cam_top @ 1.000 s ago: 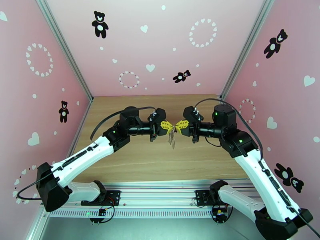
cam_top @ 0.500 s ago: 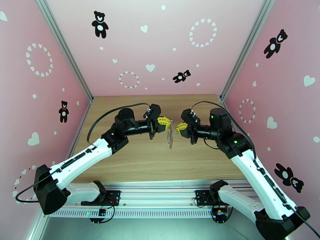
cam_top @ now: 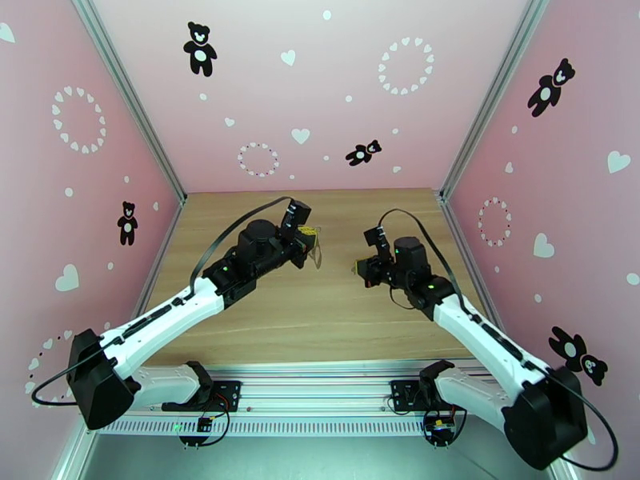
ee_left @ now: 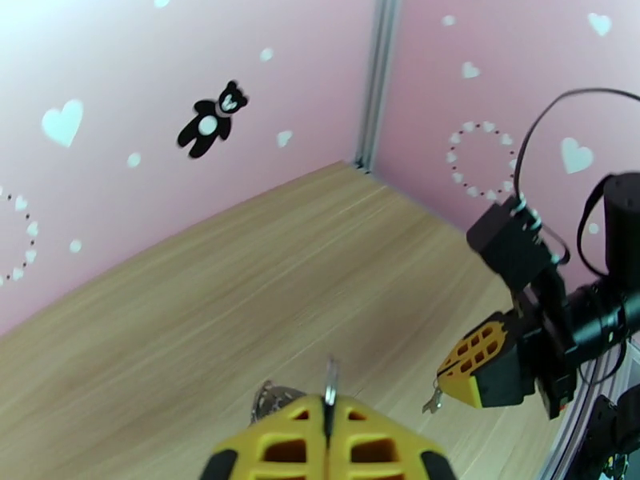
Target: Remove the keys from the keyring
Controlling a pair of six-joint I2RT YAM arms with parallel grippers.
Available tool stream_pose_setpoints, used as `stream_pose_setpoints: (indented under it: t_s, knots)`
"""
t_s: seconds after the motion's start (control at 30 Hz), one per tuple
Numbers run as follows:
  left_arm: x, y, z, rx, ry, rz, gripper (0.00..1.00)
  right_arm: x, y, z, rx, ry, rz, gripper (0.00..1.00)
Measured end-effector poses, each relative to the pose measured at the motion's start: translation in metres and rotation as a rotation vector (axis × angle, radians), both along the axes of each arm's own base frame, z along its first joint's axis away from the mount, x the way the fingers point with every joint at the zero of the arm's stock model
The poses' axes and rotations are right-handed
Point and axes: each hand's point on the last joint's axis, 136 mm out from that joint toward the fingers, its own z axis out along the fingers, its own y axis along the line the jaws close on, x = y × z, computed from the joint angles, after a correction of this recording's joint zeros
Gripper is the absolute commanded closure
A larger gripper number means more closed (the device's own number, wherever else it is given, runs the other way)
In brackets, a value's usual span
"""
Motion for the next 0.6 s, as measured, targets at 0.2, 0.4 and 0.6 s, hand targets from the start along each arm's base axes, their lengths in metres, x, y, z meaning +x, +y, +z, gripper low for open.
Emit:
stream_pose_setpoints:
  t_s: [0.2,0.4,0.6]
  knots:
    - [0.011,0.006,-0.013,0.015,0.043,0.080,1.00,0.019,0.005,-0.044,0.019,0.125,-0.074,1.00]
    - [0.016,0.008,-0.019,0.004,0.069,0.116,1.00,0.027,0.007,-0.077,0.008,0.197,-0.100,1.00]
    - [0.018,0.008,-0.023,-0.001,0.085,0.127,1.00,0.036,0.011,-0.088,0.006,0.203,-0.101,0.98]
